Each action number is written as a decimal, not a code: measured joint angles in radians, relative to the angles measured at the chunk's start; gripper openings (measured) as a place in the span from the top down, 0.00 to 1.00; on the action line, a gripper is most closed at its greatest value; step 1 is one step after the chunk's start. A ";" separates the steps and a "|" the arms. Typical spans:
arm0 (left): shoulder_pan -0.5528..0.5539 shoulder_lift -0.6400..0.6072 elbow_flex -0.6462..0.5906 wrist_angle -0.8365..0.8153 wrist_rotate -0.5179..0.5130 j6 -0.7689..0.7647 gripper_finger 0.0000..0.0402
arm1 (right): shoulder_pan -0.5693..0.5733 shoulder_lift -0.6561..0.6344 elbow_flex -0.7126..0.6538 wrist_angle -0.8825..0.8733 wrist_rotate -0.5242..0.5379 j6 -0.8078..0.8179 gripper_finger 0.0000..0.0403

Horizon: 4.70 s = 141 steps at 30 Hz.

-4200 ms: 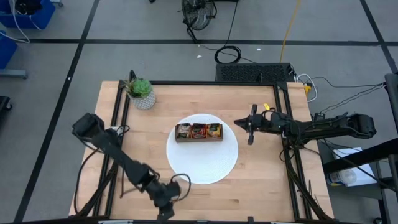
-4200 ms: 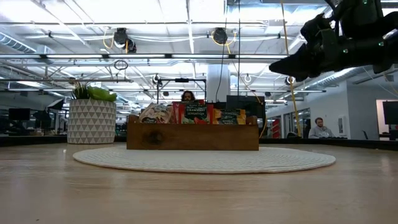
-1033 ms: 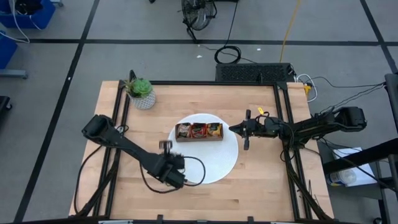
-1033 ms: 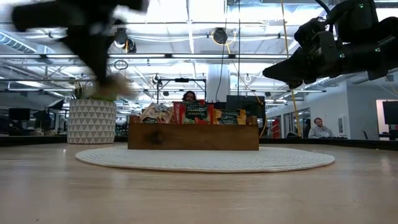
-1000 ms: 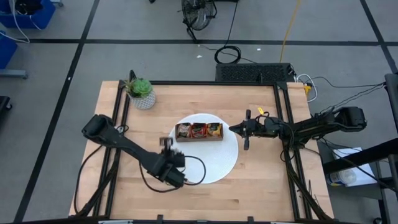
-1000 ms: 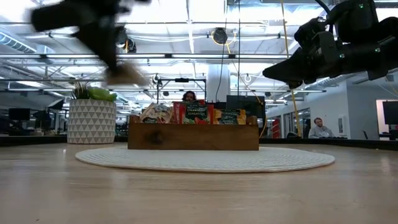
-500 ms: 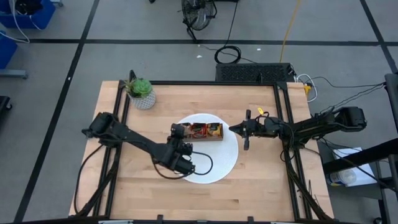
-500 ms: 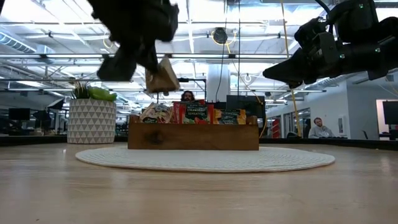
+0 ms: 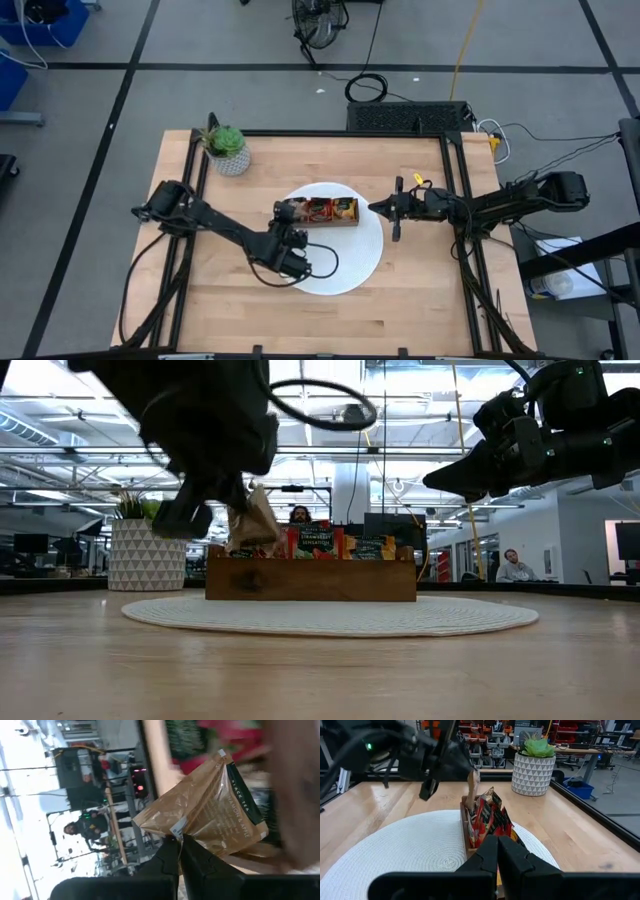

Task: Pick & Place Tea
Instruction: Put the brown tea bag into the left section of the wooden organizer, then return to Home Position

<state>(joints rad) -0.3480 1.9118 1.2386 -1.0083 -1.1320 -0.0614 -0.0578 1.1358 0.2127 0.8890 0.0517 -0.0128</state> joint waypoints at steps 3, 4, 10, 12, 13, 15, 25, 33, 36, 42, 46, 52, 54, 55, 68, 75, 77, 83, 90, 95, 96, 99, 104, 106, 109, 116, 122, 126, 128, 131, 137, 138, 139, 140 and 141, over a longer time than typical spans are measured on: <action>0.002 0.000 -0.036 0.023 0.016 0.015 0.98 | 0.000 0.000 0.000 0.000 0.000 0.000 1.00; 0.004 0.000 -0.046 0.026 0.016 0.016 0.98 | 0.000 0.000 0.000 0.000 0.000 0.000 1.00; 0.006 0.000 -0.077 0.027 0.084 0.004 0.99 | 0.000 0.000 0.000 0.000 0.000 0.000 1.00; 0.006 0.000 -0.078 0.049 0.117 0.007 0.98 | 0.000 0.000 0.000 0.000 0.000 0.000 1.00; 0.006 0.000 -0.078 0.066 0.129 0.015 0.97 | 0.000 0.000 0.000 0.001 0.000 0.000 1.00; 0.006 0.000 -0.078 0.100 0.159 0.046 0.97 | 0.000 0.000 0.000 0.001 0.000 0.000 1.00; 0.026 -0.003 -0.063 0.131 0.309 0.023 0.84 | 0.000 0.000 0.000 0.001 0.000 0.001 1.00; 0.012 -0.002 0.022 0.120 0.284 -0.005 0.67 | 0.000 0.000 0.000 0.001 0.000 0.001 1.00; 0.006 -0.002 0.065 0.108 0.288 -0.003 0.62 | 0.000 0.000 0.000 0.001 0.000 0.001 1.00; -0.009 -0.025 0.216 -0.040 0.294 -0.169 0.54 | 0.000 0.000 0.000 0.000 0.000 0.001 1.00; -0.034 -0.195 0.224 0.046 0.245 -0.375 0.51 | 0.000 0.000 0.000 0.004 -0.001 0.020 1.00; -0.053 -0.553 -0.130 0.388 0.104 -0.310 0.50 | 0.000 -0.050 0.000 -0.015 -0.002 0.060 1.00; -0.020 -0.702 -0.301 0.557 0.155 -0.266 0.50 | 0.001 -0.085 0.000 -0.032 -0.004 0.100 1.00; 0.001 -0.770 -0.392 0.649 0.212 -0.235 0.50 | 0.001 -0.108 0.000 -0.056 -0.005 0.110 1.00; 0.260 -1.344 -1.071 1.320 0.837 0.015 0.50 | 0.001 -0.472 0.000 -0.382 0.001 0.098 1.00; 0.248 -1.651 -1.082 1.029 0.842 0.034 0.50 | 0.008 -0.704 -0.040 -0.538 0.103 0.075 1.00; 0.235 -1.744 -1.082 0.952 0.842 0.046 0.50 | 0.014 -0.774 -0.094 -0.525 0.111 0.064 1.00; 0.200 -1.907 -1.076 0.787 0.801 0.042 0.50 | 0.019 -0.955 -0.190 -0.574 0.135 0.040 1.00; 0.193 -1.906 -1.088 0.741 0.786 -0.020 0.50 | 0.035 -1.041 -0.194 -0.722 0.132 -0.080 1.00; 0.193 -1.905 -1.091 0.742 0.752 -0.029 0.50 | 0.034 -1.048 -0.195 -0.729 0.132 -0.024 1.00; 0.193 -1.905 -1.091 0.748 0.747 -0.030 0.50 | 0.034 -1.047 -0.195 -0.727 0.132 0.003 1.00; 0.193 -1.905 -1.091 0.753 0.746 -0.030 0.50 | 0.034 -1.048 -0.196 -0.720 0.132 0.050 1.00; 0.193 -1.905 -1.091 0.765 0.747 -0.031 0.50 | 0.034 -1.048 -0.197 -0.722 0.131 0.052 1.00; 0.193 -1.905 -1.091 0.779 0.747 -0.031 0.50 | 0.034 -1.048 -0.197 -0.722 0.131 0.053 1.00; 0.193 -1.905 -1.091 0.777 0.747 -0.031 0.50 | 0.034 -1.048 -0.197 -0.722 0.131 0.053 1.00; 0.193 -1.905 -1.091 0.777 0.747 -0.034 0.50 | 0.034 -1.048 -0.198 -0.722 0.131 0.053 1.00; 0.193 -1.905 -1.091 0.777 0.747 -0.034 0.50 | 0.034 -1.048 -0.198 -0.722 0.131 0.053 1.00; 0.193 -1.905 -1.091 0.777 0.747 -0.034 0.50 | 0.034 -1.048 -0.198 -0.722 0.130 0.053 1.00; 0.193 -1.905 -1.091 0.777 0.747 -0.034 0.50 | 0.034 -1.048 -0.198 -0.722 0.130 0.053 1.00; 0.193 -1.905 -1.091 0.777 0.748 -0.033 0.50 | 0.034 -1.048 -0.198 -0.722 0.130 0.053 1.00; 0.193 -1.905 -1.091 0.777 0.748 -0.033 0.50 | 0.034 -1.048 -0.198 -0.722 0.130 0.053 1.00; 0.193 -1.905 -1.091 0.777 0.748 -0.031 0.50 | 0.034 -1.048 -0.198 -0.722 0.130 0.053 1.00; 0.193 -1.905 -1.091 0.777 0.748 -0.031 0.50 | 0.034 -1.048 -0.198 -0.722 0.130 0.053 1.00; 0.193 -1.905 -1.091 0.777 0.748 -0.031 0.50 | 0.034 -1.048 -0.198 -0.722 0.130 0.053 1.00; 0.193 -1.905 -1.091 0.777 0.748 -0.031 0.50 | 0.034 -1.048 -0.198 -0.722 0.130 0.053 1.00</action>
<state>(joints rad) -0.1551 0.0063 0.1478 -0.2314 -0.3842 -0.0921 -0.0242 0.0879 0.0147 0.1673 0.1822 0.0406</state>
